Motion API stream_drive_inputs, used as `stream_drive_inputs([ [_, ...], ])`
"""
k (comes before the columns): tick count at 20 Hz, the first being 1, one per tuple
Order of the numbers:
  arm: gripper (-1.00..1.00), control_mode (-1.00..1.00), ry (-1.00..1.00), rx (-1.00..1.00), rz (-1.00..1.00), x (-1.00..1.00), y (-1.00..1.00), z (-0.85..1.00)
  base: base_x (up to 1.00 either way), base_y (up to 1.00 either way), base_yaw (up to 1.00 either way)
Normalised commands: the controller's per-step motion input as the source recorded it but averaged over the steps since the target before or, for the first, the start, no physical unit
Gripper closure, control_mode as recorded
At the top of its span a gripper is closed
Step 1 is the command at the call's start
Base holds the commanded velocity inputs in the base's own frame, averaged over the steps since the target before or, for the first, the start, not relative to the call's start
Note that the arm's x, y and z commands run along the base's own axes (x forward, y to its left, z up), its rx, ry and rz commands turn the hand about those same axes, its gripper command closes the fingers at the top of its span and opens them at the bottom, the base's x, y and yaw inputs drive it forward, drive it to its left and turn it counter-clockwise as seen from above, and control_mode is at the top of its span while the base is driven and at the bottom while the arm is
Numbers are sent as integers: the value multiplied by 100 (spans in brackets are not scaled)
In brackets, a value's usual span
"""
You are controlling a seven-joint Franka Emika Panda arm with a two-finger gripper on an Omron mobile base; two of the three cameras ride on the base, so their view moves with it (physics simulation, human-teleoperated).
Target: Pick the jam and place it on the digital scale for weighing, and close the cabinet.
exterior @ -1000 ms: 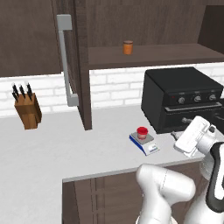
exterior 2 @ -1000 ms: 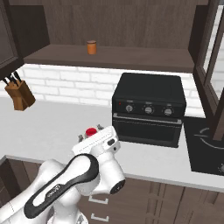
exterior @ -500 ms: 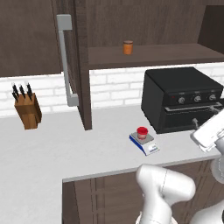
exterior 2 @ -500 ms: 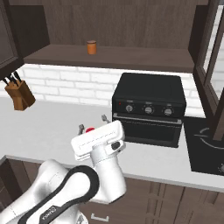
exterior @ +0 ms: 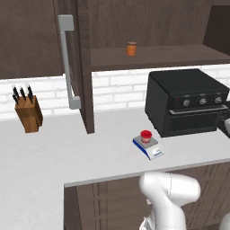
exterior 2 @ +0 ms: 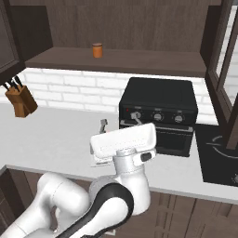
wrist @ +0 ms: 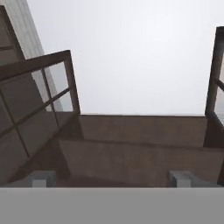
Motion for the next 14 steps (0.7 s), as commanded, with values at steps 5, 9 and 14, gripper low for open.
stream_drive_inputs([
  [5,-100,-100,-23,12,0,-25,-67,21,0,0,0],
  [9,-100,-100,-22,5,0,-17,-55,-18,0,0,0],
  [14,-100,-100,-6,9,0,0,-63,-10,0,0,0],
])
